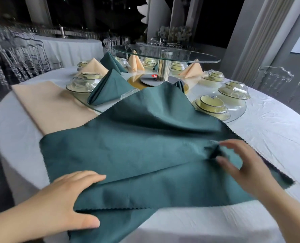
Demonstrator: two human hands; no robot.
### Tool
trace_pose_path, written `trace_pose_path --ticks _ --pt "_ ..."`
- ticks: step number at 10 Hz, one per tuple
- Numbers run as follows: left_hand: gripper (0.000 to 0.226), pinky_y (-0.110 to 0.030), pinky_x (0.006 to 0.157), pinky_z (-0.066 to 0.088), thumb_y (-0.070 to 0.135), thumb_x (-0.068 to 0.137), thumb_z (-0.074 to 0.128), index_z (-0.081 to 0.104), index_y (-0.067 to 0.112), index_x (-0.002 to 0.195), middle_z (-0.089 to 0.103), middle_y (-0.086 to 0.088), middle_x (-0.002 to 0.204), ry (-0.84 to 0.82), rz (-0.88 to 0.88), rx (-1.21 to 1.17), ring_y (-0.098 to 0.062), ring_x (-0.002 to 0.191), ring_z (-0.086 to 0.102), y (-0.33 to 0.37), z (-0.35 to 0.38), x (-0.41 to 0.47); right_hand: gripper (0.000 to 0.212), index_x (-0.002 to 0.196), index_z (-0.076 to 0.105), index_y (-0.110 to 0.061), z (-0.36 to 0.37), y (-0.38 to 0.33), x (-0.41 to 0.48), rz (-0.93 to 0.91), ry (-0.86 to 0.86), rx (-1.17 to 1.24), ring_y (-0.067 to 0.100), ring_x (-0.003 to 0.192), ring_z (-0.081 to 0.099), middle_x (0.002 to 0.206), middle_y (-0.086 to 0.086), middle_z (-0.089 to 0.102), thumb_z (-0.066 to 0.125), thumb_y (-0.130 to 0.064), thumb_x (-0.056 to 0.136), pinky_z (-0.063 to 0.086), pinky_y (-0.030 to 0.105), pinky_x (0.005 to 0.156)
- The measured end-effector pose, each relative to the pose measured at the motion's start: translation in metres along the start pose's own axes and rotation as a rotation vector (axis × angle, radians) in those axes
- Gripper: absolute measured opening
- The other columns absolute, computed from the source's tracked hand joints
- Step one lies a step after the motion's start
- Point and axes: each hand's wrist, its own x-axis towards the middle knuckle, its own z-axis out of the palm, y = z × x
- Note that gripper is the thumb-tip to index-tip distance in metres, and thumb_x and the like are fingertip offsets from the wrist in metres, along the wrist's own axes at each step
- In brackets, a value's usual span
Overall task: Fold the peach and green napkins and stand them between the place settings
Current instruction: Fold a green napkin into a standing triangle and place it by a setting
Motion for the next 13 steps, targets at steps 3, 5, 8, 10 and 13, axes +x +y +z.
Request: trace_pose_path --ticks 3,5,8,10,13 --pt "0.030 -0.001 0.067 0.038 0.057 0.043 0.080 0.062 0.058 0.066 0.061 0.036 0.074 0.284 0.060 -0.470 0.016 0.077 0.056 0.012 -0.003 -0.017 0.039 0.097 0.064 -0.027 0.037 -0.042 -0.061 -0.234 -0.197 -0.165 0.009 0.101 0.051 0.108 -0.003 0.066 0.044 -0.056 0.081 0.043 0.026 0.087" --pt "0.078 0.000 0.061 0.043 -0.032 0.065 0.057 0.067 0.044 0.049 0.067 0.019 0.057 0.564 0.077 -0.700 0.009 0.058 0.061 0.019 -0.019 -0.029 0.044 0.073 0.071 -0.017 0.033 -0.049 -0.062 -0.250 -0.138 -0.146 0.008 0.084 0.058 0.088 -0.006 0.071 0.039 -0.039 0.092 0.047 0.017 0.073" --pt "0.047 -0.012 0.060 0.048 0.071 0.034 0.073 0.073 0.034 0.063 0.070 0.011 0.065 0.457 0.282 -0.782 0.001 0.061 0.062 0.059 -0.056 -0.037 0.046 0.073 0.053 -0.034 -0.017 -0.053 -0.101 0.085 -0.091 0.259 -0.004 0.057 0.049 0.062 -0.015 0.055 0.033 -0.076 0.077 0.037 0.009 0.056" --pt "0.044 -0.022 0.045 0.019 0.020 0.088 0.059 0.037 0.004 0.053 0.032 -0.002 0.051 0.584 0.184 -0.438 -0.009 0.049 0.026 0.101 -0.073 0.039 0.044 0.063 0.041 -0.007 -0.033 -0.050 -0.091 0.445 -0.116 0.467 0.009 0.047 0.027 0.052 -0.008 0.028 0.048 -0.041 0.090 0.026 0.018 0.043" --pt "0.030 -0.028 0.071 0.033 0.044 0.090 0.049 0.064 0.019 0.099 0.064 -0.005 0.106 0.539 0.013 0.101 -0.025 0.104 0.054 0.120 -0.055 0.169 0.030 0.063 0.045 -0.034 -0.017 -0.026 -0.035 0.418 -0.158 0.112 -0.007 0.062 0.052 0.060 -0.024 0.057 0.063 -0.022 0.083 0.037 0.012 0.060"
